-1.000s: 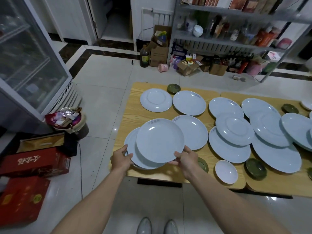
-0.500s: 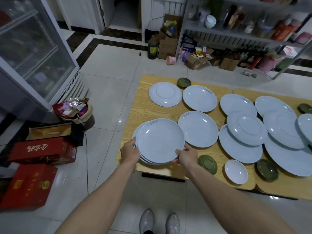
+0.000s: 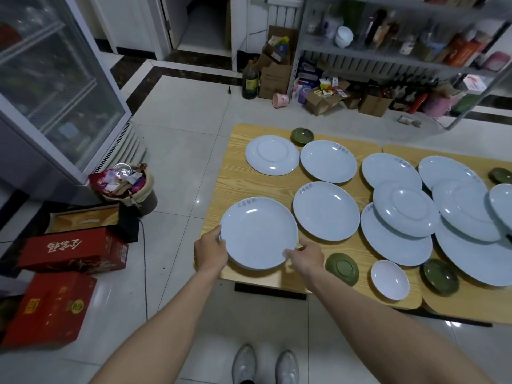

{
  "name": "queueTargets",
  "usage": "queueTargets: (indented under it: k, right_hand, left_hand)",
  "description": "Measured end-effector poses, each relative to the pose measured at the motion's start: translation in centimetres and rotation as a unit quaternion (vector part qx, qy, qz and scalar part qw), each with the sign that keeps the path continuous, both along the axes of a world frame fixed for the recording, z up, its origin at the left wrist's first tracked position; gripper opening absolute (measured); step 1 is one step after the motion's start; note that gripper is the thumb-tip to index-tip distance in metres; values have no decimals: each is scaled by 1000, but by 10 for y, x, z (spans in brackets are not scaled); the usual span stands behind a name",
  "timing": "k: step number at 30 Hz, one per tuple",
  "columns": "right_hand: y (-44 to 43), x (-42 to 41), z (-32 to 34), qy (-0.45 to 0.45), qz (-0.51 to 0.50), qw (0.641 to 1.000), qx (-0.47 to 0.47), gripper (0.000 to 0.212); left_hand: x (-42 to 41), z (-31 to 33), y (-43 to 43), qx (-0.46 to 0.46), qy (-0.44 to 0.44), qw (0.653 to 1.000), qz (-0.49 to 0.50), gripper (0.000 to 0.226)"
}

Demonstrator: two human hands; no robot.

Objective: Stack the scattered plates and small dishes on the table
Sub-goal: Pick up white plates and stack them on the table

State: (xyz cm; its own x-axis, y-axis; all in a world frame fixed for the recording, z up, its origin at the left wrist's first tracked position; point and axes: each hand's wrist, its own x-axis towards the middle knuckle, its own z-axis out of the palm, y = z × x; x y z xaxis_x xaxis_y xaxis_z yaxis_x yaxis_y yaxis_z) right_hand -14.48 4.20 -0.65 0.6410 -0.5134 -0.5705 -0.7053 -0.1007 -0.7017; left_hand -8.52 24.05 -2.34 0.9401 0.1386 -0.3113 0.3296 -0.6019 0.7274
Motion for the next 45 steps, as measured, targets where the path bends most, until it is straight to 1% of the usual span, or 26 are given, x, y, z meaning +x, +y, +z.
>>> queueTargets:
  k: [1, 2, 3, 5, 6, 7, 9, 11, 13, 19, 21, 24, 25, 27, 29, 30, 32, 35, 38, 40, 42, 44, 45]
  right_hand:
    - [-2, -1, 2, -7, 32, 999, -37, 60]
    - [-6, -1, 6, -10, 85, 992, -97, 63]
    - [-10, -1, 10, -7, 153, 973, -172, 67]
    - [-23, 0, 19, 16, 289, 906, -310, 78]
    - [-29, 1, 22, 29, 332, 874, -354, 82]
    - [-36, 3, 23, 41, 360, 849, -385, 85]
    - [-47, 6, 29, 55, 378, 821, -423, 87]
    - [-56, 6, 34, 61, 377, 812, -442, 86]
    - [-67, 6, 41, 55, 372, 808, -453, 84]
    - [-109, 21, 45, 31, 346, 825, -446, 84]
    - [-122, 28, 42, 30, 337, 839, -426, 84]
    - [-142, 35, 32, 26, 309, 874, -375, 83]
    - [-149, 37, 27, 23, 296, 886, -356, 81]
    - [-163, 42, 16, 16, 259, 917, -303, 75]
    - [-175, 47, 6, 15, 209, 948, -240, 65]
    - [-179, 48, 2, 23, 185, 957, -221, 60]
    - [-185, 46, -4, 49, 155, 964, -211, 53]
    - [-185, 38, -13, 87, 137, 967, -198, 52]
    - [-178, 35, -25, 83, 106, 978, -161, 49]
    - [-175, 35, -29, 72, 60, 987, -128, 42]
    - [-174, 36, -27, 59, -11, 995, -76, 38]
    - [-173, 36, -26, 40, -81, 995, -32, 40]
    - [-172, 36, -26, 27, -110, 993, -14, 44]
  left_hand:
    - [1, 6, 1, 41, -16, 999, -19, 32]
    - [2, 12, 2, 92, -40, 993, -53, 34]
    - [4, 18, 1, 141, -66, 983, -98, 37]
    - [11, 31, -6, 224, -105, 947, -206, 49]
    - [15, 37, -12, 259, -110, 925, -255, 56]
    - [17, 43, -20, 287, -112, 905, -294, 61]
    - [20, 51, -37, 321, -119, 875, -343, 68]
    - [21, 58, -56, 334, -135, 856, -372, 70]
    - [23, 64, -74, 338, -149, 847, -383, 70]
    - [36, 68, -128, 335, -171, 834, -403, 71]
    - [42, 65, -145, 329, -169, 837, -404, 71]
    - [56, 58, -171, 308, -157, 844, -410, 70]
    - [61, 54, -179, 290, -149, 852, -410, 69]
    - [68, 44, -192, 240, -119, 878, -397, 68]
    - [73, 33, -201, 197, -85, 904, -371, 66]
    - [75, 28, -205, 182, -71, 913, -359, 65]
    - [78, 17, -209, 166, -44, 923, -345, 65]
    - [83, 0, -210, 160, -4, 932, -324, 65]
    - [90, -12, -211, 152, 19, 939, -307, 63]
    - [93, -15, -211, 145, 21, 941, -304, 62]
    - [96, -15, -211, 144, 15, 943, -299, 61]
    - [99, -13, -207, 144, 6, 944, -296, 61]
    - [101, -12, -205, 143, 3, 945, -294, 61]
